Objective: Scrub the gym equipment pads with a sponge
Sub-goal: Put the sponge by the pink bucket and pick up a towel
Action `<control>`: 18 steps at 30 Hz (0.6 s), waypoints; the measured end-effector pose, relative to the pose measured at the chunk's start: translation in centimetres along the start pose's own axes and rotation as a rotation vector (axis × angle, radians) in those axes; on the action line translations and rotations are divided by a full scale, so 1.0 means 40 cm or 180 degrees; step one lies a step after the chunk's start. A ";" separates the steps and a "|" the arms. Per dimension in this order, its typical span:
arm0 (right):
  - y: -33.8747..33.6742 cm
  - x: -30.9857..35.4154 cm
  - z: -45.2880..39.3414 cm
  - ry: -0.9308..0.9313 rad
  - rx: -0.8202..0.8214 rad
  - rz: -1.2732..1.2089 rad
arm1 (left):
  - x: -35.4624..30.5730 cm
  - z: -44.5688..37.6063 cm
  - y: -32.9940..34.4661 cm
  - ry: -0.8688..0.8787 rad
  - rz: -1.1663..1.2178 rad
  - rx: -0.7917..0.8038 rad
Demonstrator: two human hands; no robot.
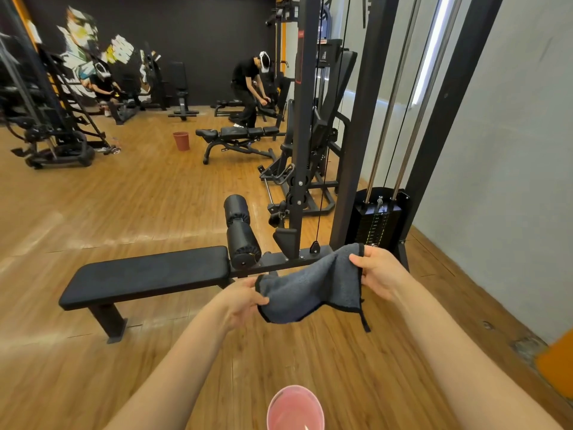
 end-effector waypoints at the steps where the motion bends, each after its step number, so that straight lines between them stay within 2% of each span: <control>1: -0.009 0.003 -0.001 -0.0053 -0.0130 0.0042 | -0.002 -0.001 -0.012 0.0099 -0.0237 -0.0142; 5: -0.039 0.019 -0.005 -0.0197 -0.0517 0.0034 | -0.032 0.009 -0.083 0.0351 -0.0982 -0.1298; 7: -0.038 0.026 -0.005 -0.0257 -0.0563 0.0080 | -0.042 0.006 -0.104 0.0308 -0.0746 -0.1619; 10: -0.034 0.044 -0.004 -0.0417 -0.0696 0.0248 | -0.049 0.008 -0.118 0.0110 -0.0037 -0.1831; 13: -0.032 0.061 -0.004 -0.0512 -0.0906 0.0303 | -0.053 0.020 -0.101 -0.0078 0.0702 -0.1622; 16: -0.031 0.077 -0.001 -0.0606 -0.1079 0.0294 | -0.058 0.030 -0.053 -0.0137 0.1392 -0.0854; 18: -0.027 0.081 0.001 -0.0569 -0.1066 0.0185 | -0.082 0.042 -0.031 0.0121 0.1353 -0.0456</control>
Point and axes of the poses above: each hand's wrist, its own z-axis away from the middle knuckle, its own y-axis out of the palm, x = y × z, the point moved 8 cm from there along -z, towards the middle knuckle, and after that the axes turned 8 degrees about -x, right-handed, at the moved point
